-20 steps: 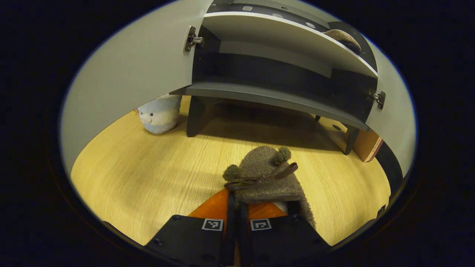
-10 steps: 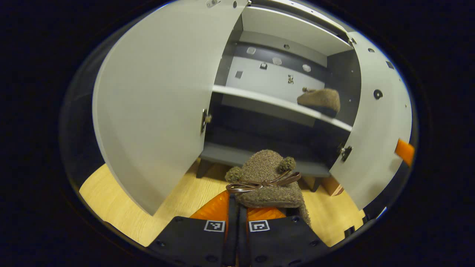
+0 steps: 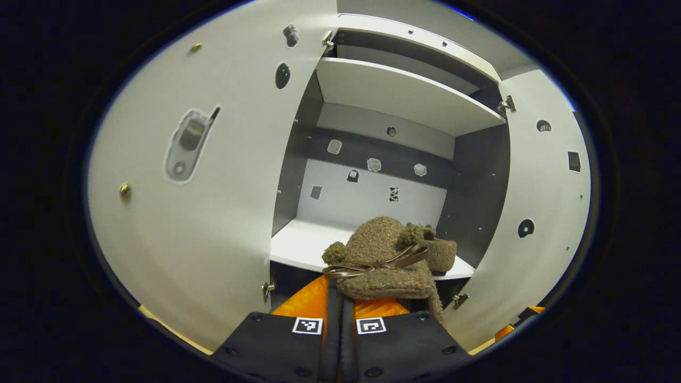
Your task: Grab one shoe with the right hand and put it into the shoe cabinet, grab the other shoe with the left hand and put it into the shoe cabinet; then close the right door with the right hand and the left door with the left hand.
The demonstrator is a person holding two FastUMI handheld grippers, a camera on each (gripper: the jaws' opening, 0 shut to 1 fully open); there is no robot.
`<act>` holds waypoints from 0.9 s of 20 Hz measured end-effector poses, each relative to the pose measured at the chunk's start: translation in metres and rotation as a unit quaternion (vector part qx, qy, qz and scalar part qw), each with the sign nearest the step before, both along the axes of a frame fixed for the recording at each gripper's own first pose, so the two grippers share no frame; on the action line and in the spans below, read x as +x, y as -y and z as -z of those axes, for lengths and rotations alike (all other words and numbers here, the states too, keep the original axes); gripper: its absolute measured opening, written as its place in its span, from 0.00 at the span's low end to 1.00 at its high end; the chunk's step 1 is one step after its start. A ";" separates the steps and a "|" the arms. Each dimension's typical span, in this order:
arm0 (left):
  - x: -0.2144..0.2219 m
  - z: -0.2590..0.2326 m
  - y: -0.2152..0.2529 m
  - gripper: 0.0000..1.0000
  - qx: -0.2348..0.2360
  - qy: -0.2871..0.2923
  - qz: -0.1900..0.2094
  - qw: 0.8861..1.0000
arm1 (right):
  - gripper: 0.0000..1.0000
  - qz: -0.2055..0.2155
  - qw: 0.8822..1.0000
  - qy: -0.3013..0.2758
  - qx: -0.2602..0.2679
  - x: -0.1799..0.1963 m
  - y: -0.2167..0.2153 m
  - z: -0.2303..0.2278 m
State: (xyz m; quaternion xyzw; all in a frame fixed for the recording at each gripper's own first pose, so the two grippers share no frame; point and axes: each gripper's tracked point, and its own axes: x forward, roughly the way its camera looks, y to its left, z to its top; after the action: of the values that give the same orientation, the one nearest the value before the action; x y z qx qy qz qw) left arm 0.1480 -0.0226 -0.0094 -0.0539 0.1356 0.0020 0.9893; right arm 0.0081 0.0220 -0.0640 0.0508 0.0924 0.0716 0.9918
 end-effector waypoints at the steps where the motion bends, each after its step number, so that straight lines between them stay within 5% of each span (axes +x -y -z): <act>1: 0.014 -0.001 0.003 0.09 0.002 -0.004 0.004 1.000 | 0.92 0.005 1.000 -0.001 -0.003 -0.001 0.003 -0.002; 3: 0.046 -0.001 0.012 0.09 0.003 -0.013 0.016 1.000 | 0.92 0.015 1.000 0.005 -0.005 -0.003 0.010 -0.009; 6: 0.090 0.012 0.007 0.09 0.090 -0.019 0.011 0.996 | 0.92 0.025 1.000 0.006 -0.003 -0.003 0.013 -0.014; 9: 0.117 0.048 0.027 0.09 0.019 -0.069 0.016 0.997 | 0.92 0.031 1.000 0.003 -0.005 -0.003 0.015 -0.012; 12: 0.164 0.048 0.001 0.08 0.068 -0.042 -0.021 0.997 | 0.92 0.026 1.000 -0.011 -0.002 -0.004 0.012 -0.004; 14: 0.181 0.053 0.008 0.08 0.103 -0.040 -0.008 0.994 | 0.93 0.018 1.000 -0.016 0.003 -0.006 0.009 -0.002; 18: 0.202 0.071 0.018 0.08 0.070 -0.078 -0.002 0.994 | 0.92 0.019 1.000 -0.019 -0.006 -0.008 0.012 0.001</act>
State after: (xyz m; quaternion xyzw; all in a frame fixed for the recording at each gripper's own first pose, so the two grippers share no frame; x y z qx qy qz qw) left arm 0.3498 -0.0402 -0.0805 0.0155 0.2122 0.0178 0.9769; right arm 0.0003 0.0103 -0.0646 0.0480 0.1111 0.0509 0.9913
